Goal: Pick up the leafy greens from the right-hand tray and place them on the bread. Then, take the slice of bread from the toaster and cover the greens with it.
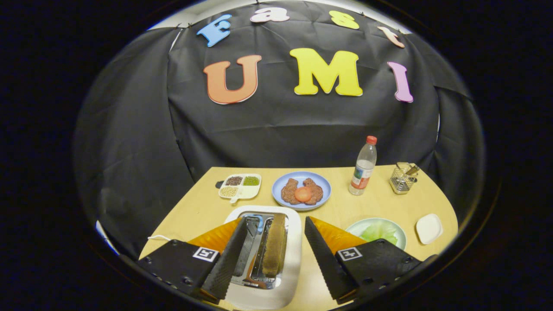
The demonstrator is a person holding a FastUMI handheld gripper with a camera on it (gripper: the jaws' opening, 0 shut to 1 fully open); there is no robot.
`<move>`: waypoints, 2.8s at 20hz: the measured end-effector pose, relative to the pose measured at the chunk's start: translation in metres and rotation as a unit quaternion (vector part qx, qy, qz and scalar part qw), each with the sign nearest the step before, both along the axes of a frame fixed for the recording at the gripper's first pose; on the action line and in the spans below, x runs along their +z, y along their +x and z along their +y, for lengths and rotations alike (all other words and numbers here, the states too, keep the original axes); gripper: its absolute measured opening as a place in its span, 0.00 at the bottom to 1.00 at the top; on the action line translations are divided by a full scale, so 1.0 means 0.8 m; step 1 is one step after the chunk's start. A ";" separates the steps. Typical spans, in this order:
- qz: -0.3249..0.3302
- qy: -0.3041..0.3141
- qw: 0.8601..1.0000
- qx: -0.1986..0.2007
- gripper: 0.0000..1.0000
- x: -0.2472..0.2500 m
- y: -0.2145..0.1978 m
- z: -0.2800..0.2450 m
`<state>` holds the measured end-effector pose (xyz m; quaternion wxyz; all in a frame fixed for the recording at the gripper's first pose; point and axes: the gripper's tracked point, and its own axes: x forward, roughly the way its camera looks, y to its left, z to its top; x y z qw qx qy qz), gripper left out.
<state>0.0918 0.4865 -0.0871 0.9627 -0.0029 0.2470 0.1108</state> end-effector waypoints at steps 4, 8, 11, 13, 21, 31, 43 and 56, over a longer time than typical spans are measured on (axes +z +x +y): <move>0.025 -0.009 1.000 -0.013 0.54 -0.017 0.004 0.002; 0.054 -0.023 0.998 -0.014 0.27 -0.024 -0.001 0.003; 0.067 -0.011 0.998 -0.008 0.15 -0.020 -0.004 0.008; 0.063 -0.007 0.998 -0.005 0.10 -0.008 -0.009 0.008; 0.017 0.046 0.999 -0.001 0.10 0.087 -0.034 -0.014; -0.019 0.059 0.997 -0.045 0.10 0.119 -0.029 -0.143; 0.069 0.123 0.987 -0.072 0.10 -0.027 0.024 -0.227; 0.102 0.145 0.983 -0.052 0.11 -0.103 0.066 -0.263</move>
